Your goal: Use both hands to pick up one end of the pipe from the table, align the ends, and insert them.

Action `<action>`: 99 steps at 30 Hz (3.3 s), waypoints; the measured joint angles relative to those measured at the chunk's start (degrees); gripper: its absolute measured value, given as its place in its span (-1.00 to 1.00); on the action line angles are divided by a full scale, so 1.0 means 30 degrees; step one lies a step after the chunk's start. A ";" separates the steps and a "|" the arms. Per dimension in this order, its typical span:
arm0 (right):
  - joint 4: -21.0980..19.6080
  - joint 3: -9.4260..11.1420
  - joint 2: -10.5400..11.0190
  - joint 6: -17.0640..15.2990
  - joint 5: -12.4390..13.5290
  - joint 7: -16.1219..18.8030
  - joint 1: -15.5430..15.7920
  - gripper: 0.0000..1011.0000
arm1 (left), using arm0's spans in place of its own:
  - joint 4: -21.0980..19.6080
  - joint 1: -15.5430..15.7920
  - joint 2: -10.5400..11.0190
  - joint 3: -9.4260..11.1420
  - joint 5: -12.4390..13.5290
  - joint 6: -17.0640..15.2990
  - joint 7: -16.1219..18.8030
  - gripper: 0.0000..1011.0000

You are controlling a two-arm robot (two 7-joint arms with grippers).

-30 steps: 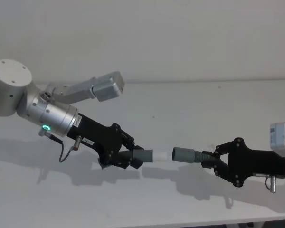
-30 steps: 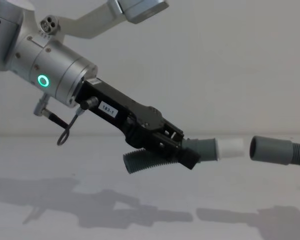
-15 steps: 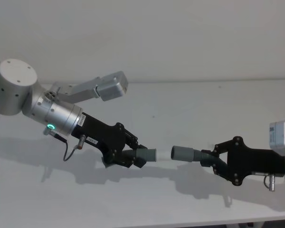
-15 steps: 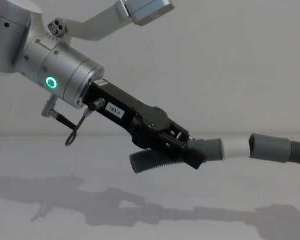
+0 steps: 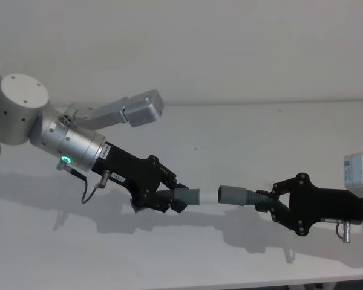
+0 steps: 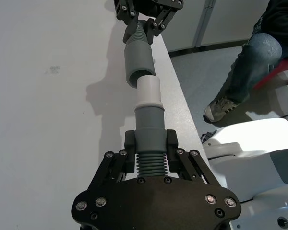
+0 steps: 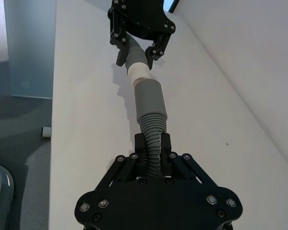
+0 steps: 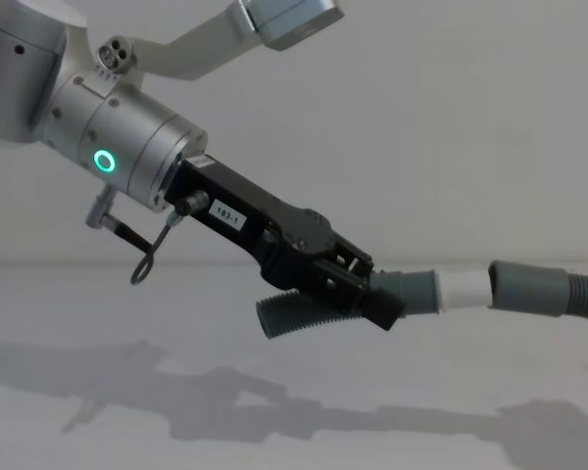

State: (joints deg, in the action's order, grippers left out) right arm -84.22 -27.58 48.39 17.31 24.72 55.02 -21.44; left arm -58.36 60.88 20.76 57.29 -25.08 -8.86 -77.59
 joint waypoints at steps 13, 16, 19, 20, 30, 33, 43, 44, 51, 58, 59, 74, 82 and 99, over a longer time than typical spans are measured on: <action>0.0003 -0.0074 0.0041 -0.0128 0.0196 0.0147 -0.0141 -0.69 | 0.0478 0.0279 -0.0181 0.0240 -0.0183 0.0214 -0.0356 -0.34; 0.0033 -0.0104 0.0046 -0.0152 0.0239 0.0176 -0.0173 -0.69 | 0.0595 0.0341 -0.0226 0.0311 -0.0230 0.0271 -0.0462 -0.34; 0.0070 -0.0126 0.0051 -0.0182 0.0267 0.0196 -0.0208 -0.69 | 0.0718 0.0406 -0.0275 0.0376 -0.0282 0.0329 -0.0586 -0.34; 0.0095 -0.0137 0.0052 -0.0211 0.0278 0.0204 -0.0222 -0.70 | 0.0757 0.0426 -0.0287 0.0397 -0.0297 0.0339 -0.0617 -0.34; 0.0245 -0.0179 0.0021 -0.0389 0.0292 0.0195 -0.0319 -0.69 | 0.1094 0.0581 -0.0405 0.0611 -0.0491 0.0489 -0.0984 -0.34; 0.0319 -0.0195 -0.0013 -0.0454 0.0262 0.0161 -0.0357 -0.70 | 0.1127 0.0616 -0.0410 0.0662 -0.0549 0.0506 -0.1054 -0.34; 0.0492 -0.0296 -0.0076 -0.0590 0.0131 0.0106 -0.0500 -0.69 | 0.1041 0.0667 -0.0321 0.0777 -0.0658 0.0538 -0.1036 -0.34; 0.0499 -0.0305 -0.0076 -0.0604 0.0124 0.0110 -0.0509 -0.70 | 0.1018 0.0669 -0.0304 0.0782 -0.0664 0.0537 -0.1008 -0.34; 0.0553 -0.0363 -0.0024 -0.0703 0.0090 0.0148 -0.0565 -0.70 | 0.0784 0.0691 -0.0109 0.0861 -0.0679 0.0537 -0.0717 -0.34; 0.0500 -0.0335 0.0137 -0.0778 0.0099 0.0159 -0.0543 -0.69 | 0.0709 0.0763 -0.0027 0.0977 -0.0633 0.0535 -0.0453 -0.34; 0.0471 -0.0303 0.0175 -0.0798 0.0111 0.0159 -0.0520 -0.69 | 0.0709 0.0776 -0.0026 0.0991 -0.0623 0.0535 -0.0430 -0.34; 0.0234 -0.0126 0.0413 -0.0865 0.0237 0.0184 -0.0416 -0.70 | 0.0801 0.0998 -0.0150 0.1373 -0.0374 0.0523 0.0158 -0.34; 0.0259 -0.0165 0.0509 -0.0828 0.0239 0.0354 -0.0419 -0.70 | 0.0643 0.1051 -0.0098 0.1489 -0.0291 0.0351 0.0495 -0.34; 0.0477 -0.0263 0.0512 -0.0743 0.0204 0.0481 -0.0534 -0.69 | 0.0348 0.1092 -0.0014 0.1607 -0.0335 0.0095 0.0853 -0.34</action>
State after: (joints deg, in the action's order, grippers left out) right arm -82.79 -28.37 49.93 15.08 25.33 56.46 -23.05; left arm -57.32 64.16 20.72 62.11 -26.09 -8.57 -75.03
